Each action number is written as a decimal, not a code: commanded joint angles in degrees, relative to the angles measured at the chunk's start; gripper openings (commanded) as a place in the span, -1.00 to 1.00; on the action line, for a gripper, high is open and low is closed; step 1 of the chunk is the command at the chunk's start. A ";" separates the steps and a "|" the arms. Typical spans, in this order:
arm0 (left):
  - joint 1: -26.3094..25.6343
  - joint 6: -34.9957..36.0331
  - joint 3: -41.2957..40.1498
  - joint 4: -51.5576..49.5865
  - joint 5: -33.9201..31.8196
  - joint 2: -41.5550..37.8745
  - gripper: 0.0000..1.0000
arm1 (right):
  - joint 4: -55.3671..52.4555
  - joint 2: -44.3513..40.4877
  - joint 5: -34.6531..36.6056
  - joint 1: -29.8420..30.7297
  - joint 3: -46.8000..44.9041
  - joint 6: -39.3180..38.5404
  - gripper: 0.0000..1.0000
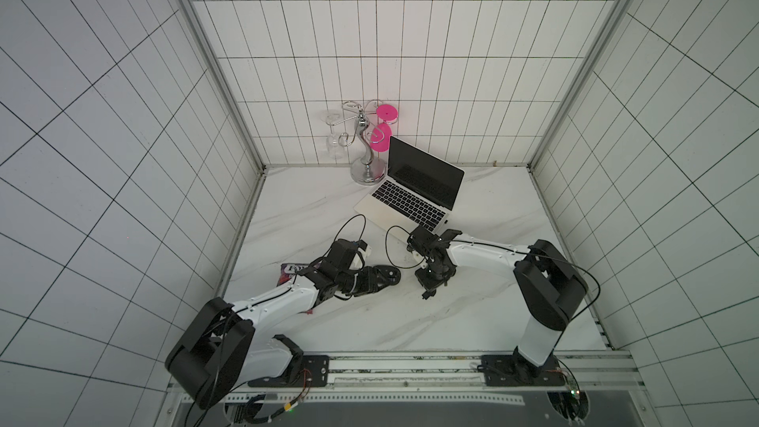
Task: Insert the wireless mouse receiver into the laptop
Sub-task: Pick up the lid from the center of the board.
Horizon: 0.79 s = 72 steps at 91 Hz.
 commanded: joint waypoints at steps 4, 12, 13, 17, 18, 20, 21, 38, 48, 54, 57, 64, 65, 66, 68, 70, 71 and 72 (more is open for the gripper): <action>-1.54 1.60 0.43 2.50 3.20 2.40 0.06 | -0.79 3.36 -1.92 0.10 -2.85 3.14 -0.53; -2.18 1.94 0.96 2.76 4.15 3.29 0.06 | -0.60 2.97 -5.00 -0.04 -3.24 4.61 -0.54; -2.24 1.96 1.04 2.80 4.34 3.43 0.06 | -0.62 2.88 -5.42 -0.06 -3.26 4.84 -0.54; -2.44 1.99 1.27 2.96 4.99 3.97 0.06 | -0.64 2.57 -7.28 -0.09 -3.36 5.74 -0.54; -2.50 1.99 1.33 2.99 5.11 4.12 0.06 | 0.10 2.51 -7.71 -0.08 -3.37 5.98 -0.54; -2.55 1.99 1.36 3.08 5.42 4.43 0.06 | 0.84 2.39 -8.66 -0.12 -3.48 6.46 -0.54; -2.60 1.99 1.41 3.09 5.63 4.61 0.06 | 1.06 2.33 -9.23 -0.10 -3.47 6.65 -0.54; -3.59 2.22 2.63 3.63 7.40 8.06 0.05 | 2.94 1.54 -14.02 -0.10 -4.02 10.08 -0.52; -4.59 2.67 3.75 3.49 7.88 9.83 0.03 | 3.48 0.72 -15.55 -0.13 -4.16 11.68 -0.48; -4.87 2.93 4.30 3.52 8.26 10.82 0.00 | 4.01 0.23 -16.26 -0.08 -4.50 12.40 -0.48; -5.08 3.11 4.65 3.64 8.51 11.38 -0.01 | 4.38 0.21 -16.54 -0.08 -4.70 12.83 -0.48; -5.84 3.41 5.60 3.87 9.19 12.71 -0.04 | 5.58 0.17 -17.79 -0.05 -5.29 13.85 -0.48; -6.00 3.45 5.64 3.88 9.32 12.93 -0.05 | 5.76 0.16 -17.93 -0.07 -5.30 14.03 -0.48; -6.08 3.47 5.79 3.89 9.39 13.17 -0.07 | 5.94 0.20 -18.13 -0.03 -5.34 14.21 -0.48; -6.26 3.59 6.06 3.90 9.61 13.70 -0.09 | 6.29 0.17 -18.45 -0.04 -5.47 14.46 -0.48; -6.52 3.69 6.33 3.90 9.80 14.20 -0.10 | 6.62 0.16 -18.84 -0.05 -5.65 14.69 -0.48; -6.65 3.72 6.45 3.86 9.89 14.42 -0.12 | 6.77 0.20 -19.02 -0.02 -5.74 14.76 -0.48; -6.72 3.78 6.55 3.83 9.98 14.57 -0.13 | 6.93 0.22 -19.20 0.00 -5.83 14.84 -0.48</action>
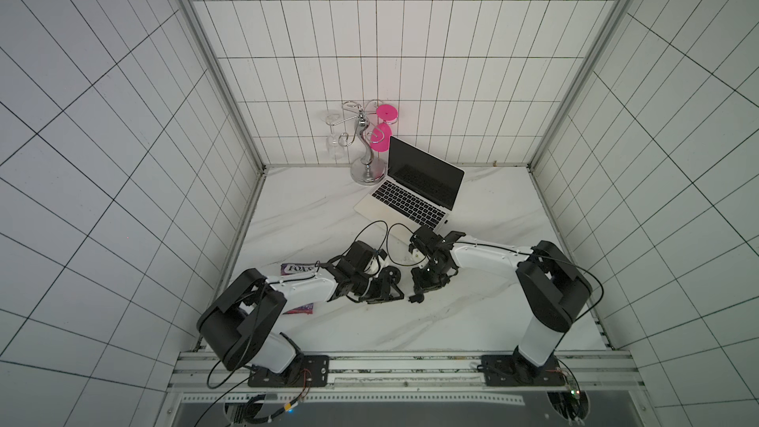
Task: Insert the wireless mouse receiver into the laptop
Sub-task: Pick up the lid from the center of the board.
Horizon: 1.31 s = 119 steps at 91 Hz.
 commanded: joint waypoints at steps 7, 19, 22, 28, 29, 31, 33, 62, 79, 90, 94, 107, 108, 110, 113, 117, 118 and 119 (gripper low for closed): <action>-1.39 1.84 2.71 1.63 2.43 3.28 -0.20 | 1.43 1.41 -2.81 0.51 -3.25 2.71 -0.48; -1.79 1.76 3.29 2.39 3.26 5.19 -0.31 | 2.16 1.06 -3.67 0.55 -3.76 3.01 -0.48; -1.84 1.74 3.60 2.41 3.54 5.75 -0.34 | 2.22 1.15 -3.89 0.54 -3.77 3.03 -0.48; -1.99 1.84 4.03 2.38 3.90 6.61 -0.39 | 2.30 1.20 -4.09 0.49 -3.75 2.92 -0.48; -1.98 1.85 4.09 2.40 3.93 6.78 -0.40 | 2.33 1.23 -4.14 0.50 -3.74 2.89 -0.48; -2.00 1.85 4.18 2.46 4.06 6.99 -0.41 | 2.34 1.30 -4.19 0.51 -3.78 2.86 -0.48; -2.09 1.91 4.26 2.49 4.11 7.16 -0.43 | 2.35 1.30 -4.20 0.51 -3.75 2.86 -0.48; -2.62 2.18 5.51 2.33 5.26 9.26 -0.80 | 2.70 0.43 -3.91 0.51 -4.04 2.72 -0.49; -2.40 3.15 5.21 -2.76 1.05 3.17 -1.00 | 1.12 -8.45 0.14 -1.28 -3.88 3.49 -0.17; 0.70 2.24 4.55 -5.19 -0.33 -3.57 -1.00 | -0.65 -17.73 1.41 -5.78 -2.85 2.83 0.13; 2.97 2.50 4.57 -6.06 0.23 -5.47 -1.00 | -0.49 -20.36 -0.52 -8.26 -2.78 1.92 0.24; 11.97 8.60 7.22 -10.67 6.31 -11.64 -1.00 | 3.28 -26.59 -17.37 -17.91 -3.49 -2.38 0.45; 12.60 9.14 7.44 -10.80 7.02 -12.14 -1.00 | 3.91 -26.81 -18.92 -18.76 -3.75 -2.57 0.47; 13.93 10.04 7.98 -10.86 8.77 -12.97 -1.00 | 4.81 -27.26 -22.29 -20.10 -4.22 -2.83 0.49; 15.55 11.27 8.74 -10.78 12.52 -14.08 -1.00 | 6.47 -27.59 -28.21 -21.89 -4.66 -3.16 0.51; 17.31 12.50 10.00 -10.76 17.00 -15.13 -1.00 | 7.92 -27.65 -34.84 -23.61 -4.78 -3.56 0.53; 17.64 12.80 10.33 -10.76 18.04 -15.25 -1.00 | 8.30 -27.65 -36.04 -23.90 -4.79 -3.61 0.53; 17.89 13.08 10.58 -10.76 19.04 -15.53 -1.00 | 8.66 -27.65 -37.22 -24.08 -4.75 -3.63 0.53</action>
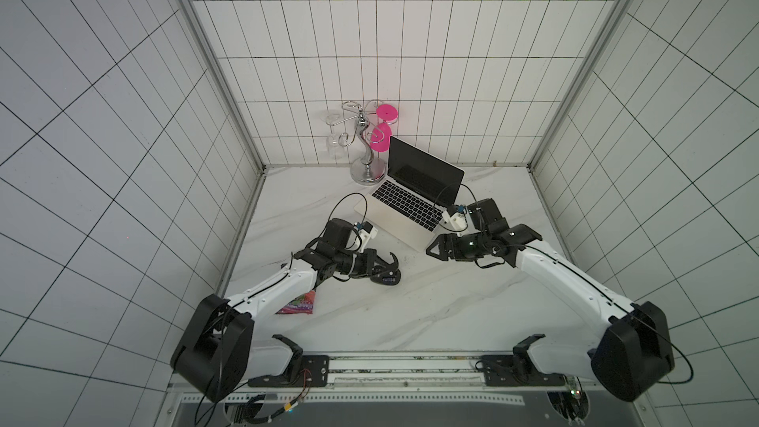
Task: Insert the wireless mouse receiver into the laptop
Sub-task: Pick up the lid from the center of the board.
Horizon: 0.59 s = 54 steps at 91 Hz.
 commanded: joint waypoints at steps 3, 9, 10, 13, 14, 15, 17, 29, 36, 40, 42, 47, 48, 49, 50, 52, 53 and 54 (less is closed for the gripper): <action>3.70 6.82 4.26 -1.81 13.54 -3.39 -1.00 | 5.06 -0.12 -23.30 -3.67 -1.19 -2.86 0.54; 3.64 8.28 5.70 -2.27 16.33 -4.73 -1.00 | 8.72 0.02 -28.32 -3.71 -1.26 -0.80 0.55; 3.62 8.37 5.87 -2.25 16.74 -4.90 -1.00 | 9.37 -0.02 -29.18 -3.66 -1.42 -0.33 0.55; 3.60 8.52 6.22 -2.15 17.93 -5.24 -1.00 | 12.83 -0.17 -31.37 -3.63 -2.07 2.31 0.55; 3.59 8.58 6.39 -2.10 18.29 -5.38 -1.00 | 13.89 -0.20 -31.94 -3.58 -2.35 3.34 0.55; 3.55 8.60 6.52 -2.07 18.69 -5.49 -1.00 | 15.03 -0.31 -32.44 -3.56 -2.58 4.34 0.55; 3.52 8.60 6.72 -1.99 19.26 -5.68 -1.00 | 17.93 -0.45 -33.28 -3.38 -3.00 6.05 0.55; 2.64 8.70 7.93 -1.66 20.94 -6.33 -1.00 | 23.56 -0.80 -35.36 -1.37 -2.44 10.37 0.55; 1.71 8.87 8.60 -1.54 21.62 -6.03 -1.00 | 24.92 -0.02 -35.60 0.33 -1.49 11.64 0.53; 1.30 8.97 9.03 -1.52 21.64 -5.86 -1.00 | 26.26 0.68 -35.86 1.34 -1.20 12.70 0.51; 1.22 9.05 9.13 -1.52 21.68 -5.78 -1.00 | 27.09 0.89 -35.98 1.89 -1.09 13.20 0.49; 1.19 9.07 9.37 -1.43 21.74 -5.66 -1.00 | 28.89 1.57 -36.18 3.10 -0.99 14.67 0.45; 1.20 9.07 9.37 -1.43 21.73 -5.63 -1.00 | 29.03 1.68 -36.23 3.34 -0.89 14.79 0.43; 1.17 9.03 9.41 -1.43 21.73 -5.66 -1.00 | 29.11 1.82 -36.30 3.60 -0.80 14.90 0.42; 1.19 9.05 9.44 -1.39 21.69 -5.63 -1.00 | 29.23 1.89 -36.38 3.81 -0.75 14.99 0.41; 1.15 9.07 9.50 -1.36 21.61 -5.61 -1.00 | 29.72 2.12 -36.48 4.35 -0.60 15.18 0.36; 1.14 9.07 9.52 -1.31 21.58 -5.61 -1.00 | 29.93 2.26 -36.51 4.58 -0.56 15.26 0.34; 1.14 9.03 9.53 -1.24 21.52 -5.65 -1.00 | 30.17 2.37 -36.53 4.79 -0.50 15.40 0.31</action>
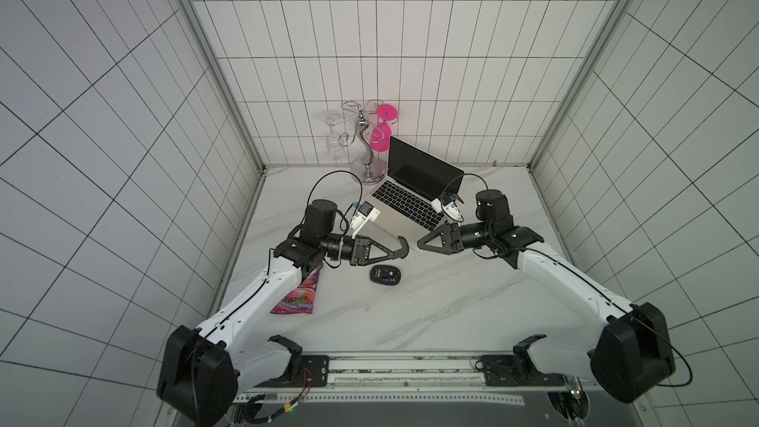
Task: Insert the wireless mouse receiver into the laptop
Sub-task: Pick up the lid from the center of the board.
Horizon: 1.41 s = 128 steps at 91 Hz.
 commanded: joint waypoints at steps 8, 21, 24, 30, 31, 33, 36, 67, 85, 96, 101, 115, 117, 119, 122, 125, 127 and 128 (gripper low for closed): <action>-0.14 1.03 1.19 1.27 1.27 0.19 -1.00 | 9.49 2.23 -3.38 3.54 1.49 5.87 0.05; -0.09 0.98 0.99 1.35 1.42 0.54 -1.00 | 15.75 3.01 -3.76 4.60 0.44 10.46 -0.22; -0.19 1.08 0.98 1.35 1.32 0.53 -1.00 | 15.99 3.32 -3.72 4.98 0.49 10.70 -0.29; -0.21 1.07 1.03 1.33 1.10 0.47 -1.00 | 16.07 3.81 -3.71 5.47 0.62 10.78 -0.40; -0.22 1.13 1.00 1.34 1.09 0.44 -1.00 | 16.12 3.92 -3.70 5.56 0.67 10.80 -0.41; -0.22 1.12 0.98 1.35 1.12 0.44 -1.00 | 16.31 4.05 -3.68 5.73 0.64 10.86 -0.44; -0.22 1.05 0.93 1.34 1.15 0.54 -1.00 | 16.43 4.23 -3.70 5.81 0.70 10.90 -0.47; -0.48 1.21 0.06 1.34 0.66 0.75 -1.00 | 19.09 5.50 -3.76 6.26 -0.21 11.74 -0.76; 0.39 12.14 1.87 -11.00 -14.23 0.81 0.34 | 17.24 3.54 0.40 3.88 -4.43 9.02 -1.00; -2.51 22.54 3.27 -18.34 -39.90 -0.24 0.92 | 7.24 0.26 8.59 -0.24 -7.54 1.69 -1.00; -4.77 26.72 2.69 -18.97 -48.83 -0.48 0.97 | 4.50 -0.95 11.47 -2.10 -9.47 -0.86 -1.00; -10.90 46.41 -3.61 -13.29 -68.38 -1.06 0.96 | 3.49 -4.07 14.56 -5.21 -14.59 -3.61 -1.00; -11.31 48.83 -5.27 -11.39 -70.45 -1.21 0.96 | 3.22 -4.28 14.55 -5.31 -14.93 -4.03 -1.00; -11.50 51.15 -6.56 -9.55 -72.14 -1.25 0.97 | 3.07 -4.44 14.52 -5.44 -15.17 -4.40 -1.00; -11.62 54.67 -8.70 -6.91 -73.26 -1.11 0.97 | 3.07 -4.90 14.52 -5.55 -15.72 -4.66 -1.00; -11.70 57.92 -10.01 -5.84 -73.39 -0.92 0.97 | 3.14 -5.24 14.65 -5.60 -15.98 -4.91 -1.00; -11.64 59.35 -10.67 -5.15 -73.24 -0.80 0.97 | 3.09 -5.56 14.61 -5.60 -16.27 -5.06 -1.00; -11.64 59.84 -10.91 -4.67 -73.09 -0.77 0.97 | 3.17 -5.69 14.61 -5.65 -16.39 -5.12 -1.00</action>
